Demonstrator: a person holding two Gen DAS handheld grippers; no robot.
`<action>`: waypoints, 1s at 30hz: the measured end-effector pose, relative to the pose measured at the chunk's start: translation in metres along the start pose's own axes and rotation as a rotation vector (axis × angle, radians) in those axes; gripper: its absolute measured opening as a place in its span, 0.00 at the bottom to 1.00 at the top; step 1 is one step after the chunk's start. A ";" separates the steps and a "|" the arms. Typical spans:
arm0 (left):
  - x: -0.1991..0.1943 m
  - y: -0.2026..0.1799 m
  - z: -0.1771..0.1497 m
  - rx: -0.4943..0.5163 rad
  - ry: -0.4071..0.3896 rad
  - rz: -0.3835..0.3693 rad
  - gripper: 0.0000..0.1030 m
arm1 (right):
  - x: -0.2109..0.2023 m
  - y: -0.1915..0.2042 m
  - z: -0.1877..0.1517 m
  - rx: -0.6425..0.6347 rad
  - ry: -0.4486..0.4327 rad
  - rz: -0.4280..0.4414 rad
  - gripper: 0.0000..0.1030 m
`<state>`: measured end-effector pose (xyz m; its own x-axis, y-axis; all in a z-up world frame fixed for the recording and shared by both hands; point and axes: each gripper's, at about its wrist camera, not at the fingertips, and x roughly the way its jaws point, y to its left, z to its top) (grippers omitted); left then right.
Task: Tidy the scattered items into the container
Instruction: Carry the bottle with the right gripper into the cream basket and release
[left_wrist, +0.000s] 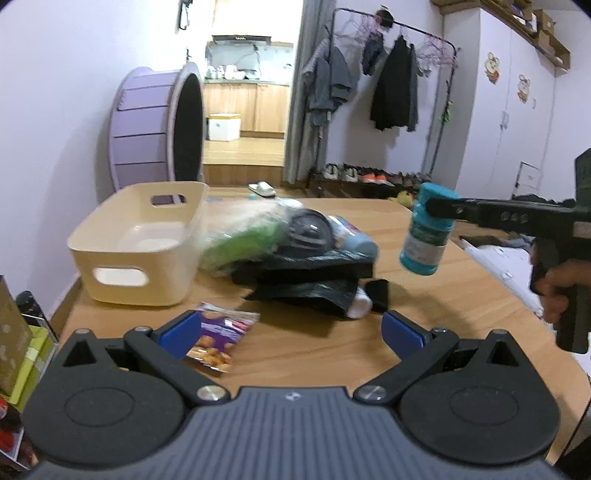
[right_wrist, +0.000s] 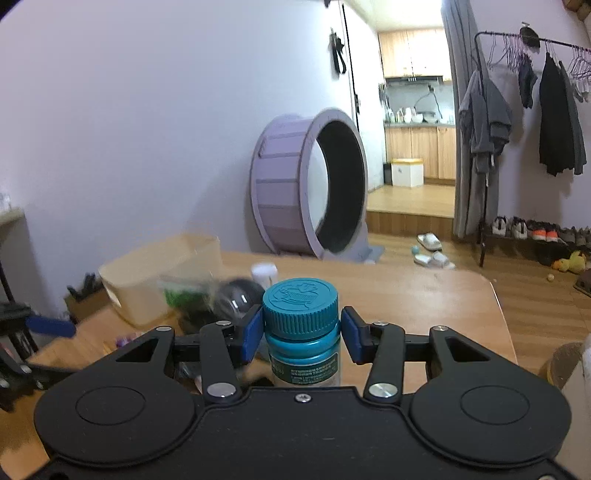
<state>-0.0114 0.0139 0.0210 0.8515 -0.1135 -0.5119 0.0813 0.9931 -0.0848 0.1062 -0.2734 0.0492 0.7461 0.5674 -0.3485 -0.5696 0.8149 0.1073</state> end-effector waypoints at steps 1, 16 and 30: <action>-0.002 0.005 0.001 -0.007 -0.004 0.007 1.00 | -0.001 0.003 0.004 0.001 -0.009 0.008 0.43; -0.028 0.081 0.025 -0.072 -0.096 0.207 1.00 | 0.063 0.078 0.054 -0.042 -0.056 0.164 0.43; -0.017 0.123 0.029 -0.147 -0.070 0.274 1.00 | 0.184 0.144 0.087 -0.104 0.010 0.304 0.43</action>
<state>-0.0008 0.1394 0.0442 0.8656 0.1653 -0.4727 -0.2277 0.9706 -0.0776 0.1914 -0.0415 0.0818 0.5328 0.7816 -0.3244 -0.7987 0.5912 0.1125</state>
